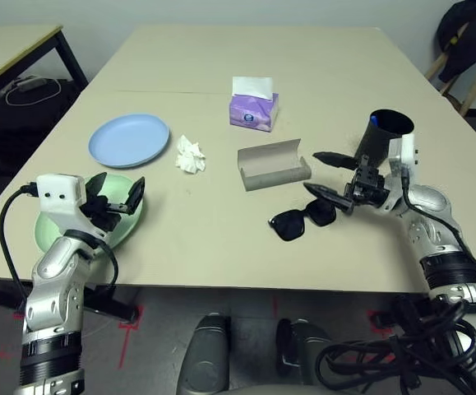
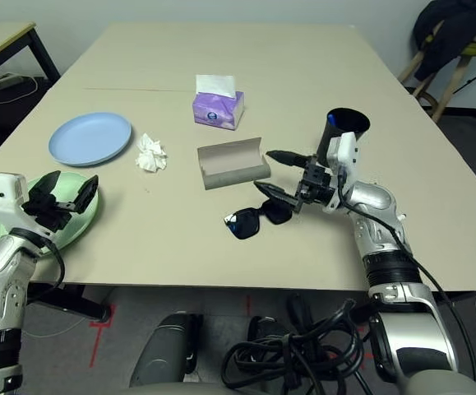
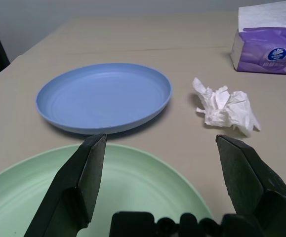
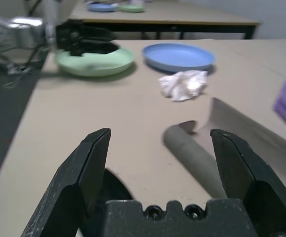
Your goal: Organize and tidy the items on the table.
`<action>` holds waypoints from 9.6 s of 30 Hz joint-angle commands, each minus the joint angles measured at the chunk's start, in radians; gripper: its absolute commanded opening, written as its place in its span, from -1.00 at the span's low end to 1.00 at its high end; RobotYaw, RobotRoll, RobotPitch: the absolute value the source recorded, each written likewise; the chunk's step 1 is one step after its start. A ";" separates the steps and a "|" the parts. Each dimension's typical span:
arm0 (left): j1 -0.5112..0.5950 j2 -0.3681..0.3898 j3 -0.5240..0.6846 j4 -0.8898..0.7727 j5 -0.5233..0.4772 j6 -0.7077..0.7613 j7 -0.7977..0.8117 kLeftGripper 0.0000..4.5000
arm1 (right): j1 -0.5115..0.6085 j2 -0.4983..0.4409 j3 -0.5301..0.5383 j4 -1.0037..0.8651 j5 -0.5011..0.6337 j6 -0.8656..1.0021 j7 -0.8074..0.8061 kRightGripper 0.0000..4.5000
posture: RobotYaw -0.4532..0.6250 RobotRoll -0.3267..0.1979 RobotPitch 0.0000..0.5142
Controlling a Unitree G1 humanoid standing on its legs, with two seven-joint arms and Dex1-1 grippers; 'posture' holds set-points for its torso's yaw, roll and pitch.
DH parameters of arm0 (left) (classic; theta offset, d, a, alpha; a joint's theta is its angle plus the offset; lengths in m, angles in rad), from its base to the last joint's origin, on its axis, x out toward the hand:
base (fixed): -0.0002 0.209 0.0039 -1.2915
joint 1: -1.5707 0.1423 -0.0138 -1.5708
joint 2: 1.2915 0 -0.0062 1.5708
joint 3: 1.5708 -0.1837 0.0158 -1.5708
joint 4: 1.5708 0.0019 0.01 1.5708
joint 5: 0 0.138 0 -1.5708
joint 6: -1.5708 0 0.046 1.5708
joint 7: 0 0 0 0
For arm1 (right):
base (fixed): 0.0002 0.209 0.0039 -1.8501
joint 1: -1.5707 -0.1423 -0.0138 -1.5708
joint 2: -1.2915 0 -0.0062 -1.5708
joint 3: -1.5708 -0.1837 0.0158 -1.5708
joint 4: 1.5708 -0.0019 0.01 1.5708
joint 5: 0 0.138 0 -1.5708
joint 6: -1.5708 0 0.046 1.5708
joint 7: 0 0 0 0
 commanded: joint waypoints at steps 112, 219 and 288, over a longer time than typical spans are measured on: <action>-0.709 0.378 0.204 0.463 -0.050 1.100 0.118 -0.99 | 0.067 0.019 0.042 -0.127 0.000 -0.040 0.000 1.00 | 0.20 0.25 -0.67; -0.721 0.153 -0.402 0.626 0.179 0.214 -0.429 0.98 | 0.143 0.096 -0.006 -0.358 -0.004 0.147 -0.467 1.00 | 0.13 0.25 -0.60; -1.116 0.042 -0.121 1.233 0.255 -0.016 0.370 -0.79 | 0.161 0.125 -0.008 -0.400 -0.019 0.147 -0.569 1.00 | 0.10 0.25 -0.66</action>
